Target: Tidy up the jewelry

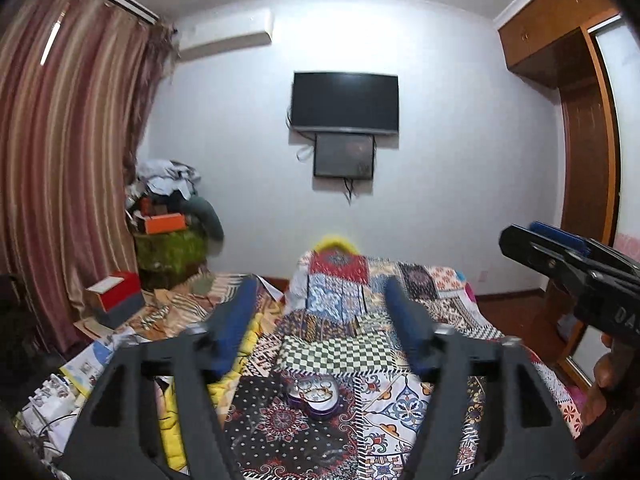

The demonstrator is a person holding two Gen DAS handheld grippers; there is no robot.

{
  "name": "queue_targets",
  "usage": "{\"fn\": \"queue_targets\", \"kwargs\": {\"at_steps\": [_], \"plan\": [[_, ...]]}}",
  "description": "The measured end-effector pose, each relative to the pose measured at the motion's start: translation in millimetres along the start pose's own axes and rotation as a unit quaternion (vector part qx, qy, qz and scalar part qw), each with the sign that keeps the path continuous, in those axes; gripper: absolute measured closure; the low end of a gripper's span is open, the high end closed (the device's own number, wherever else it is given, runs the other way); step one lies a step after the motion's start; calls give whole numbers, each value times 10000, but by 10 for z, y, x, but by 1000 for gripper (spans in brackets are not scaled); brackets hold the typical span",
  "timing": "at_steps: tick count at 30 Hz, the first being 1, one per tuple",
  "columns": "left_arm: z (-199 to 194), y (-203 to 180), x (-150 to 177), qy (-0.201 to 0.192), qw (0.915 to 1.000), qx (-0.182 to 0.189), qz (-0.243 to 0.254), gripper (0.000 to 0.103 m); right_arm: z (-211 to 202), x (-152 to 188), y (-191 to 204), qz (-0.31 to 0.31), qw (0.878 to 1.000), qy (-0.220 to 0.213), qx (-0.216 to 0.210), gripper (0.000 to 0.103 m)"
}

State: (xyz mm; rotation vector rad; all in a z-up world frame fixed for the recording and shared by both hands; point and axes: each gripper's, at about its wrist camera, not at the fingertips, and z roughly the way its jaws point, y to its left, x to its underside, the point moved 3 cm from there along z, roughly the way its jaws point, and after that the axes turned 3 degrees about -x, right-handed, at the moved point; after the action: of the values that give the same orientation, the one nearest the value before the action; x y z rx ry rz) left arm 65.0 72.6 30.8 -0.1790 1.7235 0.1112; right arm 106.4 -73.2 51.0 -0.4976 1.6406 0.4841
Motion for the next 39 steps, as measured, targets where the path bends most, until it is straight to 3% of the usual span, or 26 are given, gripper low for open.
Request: {"fn": "queue_targets", "kwargs": {"at_steps": [1, 7, 9, 39], "plan": [[-62, 10, -6, -45, 10000, -17, -25, 23, -27, 11, 7, -7, 10000, -49, 64, 19], [-266, 31, -5, -182, 9996, -197, -7, 6, -138, 43, 23, 37, 9987, -263, 431, 0], [-334, 36, 2, -229, 9993, -281, -5, 1, -167, 56, 14, 94, 9987, -264, 426, 0], [-330, 41, 129, -55, 9987, -491, -97, 0, -284, 180, 4, 100, 9988, 27, 489, 0]]}}
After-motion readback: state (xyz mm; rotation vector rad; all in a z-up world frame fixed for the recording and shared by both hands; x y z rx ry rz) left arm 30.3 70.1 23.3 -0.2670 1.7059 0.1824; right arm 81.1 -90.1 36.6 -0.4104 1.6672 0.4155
